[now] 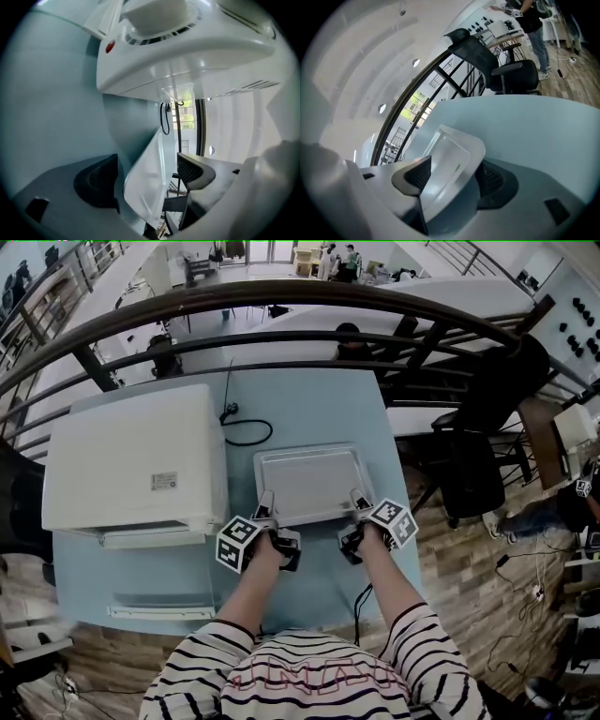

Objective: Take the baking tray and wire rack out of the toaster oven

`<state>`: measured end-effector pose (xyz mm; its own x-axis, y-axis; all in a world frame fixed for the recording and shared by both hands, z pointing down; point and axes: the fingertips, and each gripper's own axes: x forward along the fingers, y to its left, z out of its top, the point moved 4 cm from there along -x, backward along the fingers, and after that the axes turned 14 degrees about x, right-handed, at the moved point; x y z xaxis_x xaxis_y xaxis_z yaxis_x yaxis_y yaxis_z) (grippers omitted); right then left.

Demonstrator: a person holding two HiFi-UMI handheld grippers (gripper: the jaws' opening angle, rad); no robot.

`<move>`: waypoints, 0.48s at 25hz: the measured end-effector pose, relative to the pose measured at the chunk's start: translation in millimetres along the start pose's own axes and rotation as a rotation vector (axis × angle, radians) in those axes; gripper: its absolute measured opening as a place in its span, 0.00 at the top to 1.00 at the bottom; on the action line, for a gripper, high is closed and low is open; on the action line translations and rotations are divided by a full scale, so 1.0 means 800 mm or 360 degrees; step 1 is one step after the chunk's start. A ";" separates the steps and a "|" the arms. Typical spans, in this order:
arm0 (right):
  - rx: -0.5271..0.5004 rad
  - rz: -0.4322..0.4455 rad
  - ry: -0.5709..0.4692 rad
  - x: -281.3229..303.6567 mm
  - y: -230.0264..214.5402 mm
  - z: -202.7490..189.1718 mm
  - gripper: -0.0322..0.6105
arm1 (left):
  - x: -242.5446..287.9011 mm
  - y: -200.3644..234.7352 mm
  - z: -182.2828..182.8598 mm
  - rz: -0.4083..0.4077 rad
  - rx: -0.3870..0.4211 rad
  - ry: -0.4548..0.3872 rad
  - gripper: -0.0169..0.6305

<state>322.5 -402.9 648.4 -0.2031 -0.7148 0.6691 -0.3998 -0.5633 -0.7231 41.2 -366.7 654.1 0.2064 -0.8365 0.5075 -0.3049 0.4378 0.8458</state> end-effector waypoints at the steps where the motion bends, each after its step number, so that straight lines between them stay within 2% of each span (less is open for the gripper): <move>1: -0.0047 -0.0035 0.0043 0.002 -0.001 -0.001 0.50 | 0.001 -0.002 0.001 0.0012 0.0039 0.0017 0.40; 6: -0.0432 -0.0264 0.0309 0.007 -0.016 -0.011 0.47 | 0.002 -0.006 -0.004 0.0006 0.0147 0.0083 0.39; 9: -0.0613 -0.0319 0.0349 0.002 -0.020 -0.013 0.45 | 0.001 -0.008 -0.005 0.0007 0.0310 0.0120 0.39; 12: -0.0662 -0.0333 0.0360 -0.002 -0.024 -0.018 0.44 | -0.001 -0.006 -0.005 0.0030 0.0507 0.0158 0.39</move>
<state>317.2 -385.2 663.8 -0.2507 -0.4714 0.8456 -0.7645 -0.4394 -0.4716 46.5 -366.5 650.0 0.2827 -0.7862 0.5496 -0.5817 0.3151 0.7499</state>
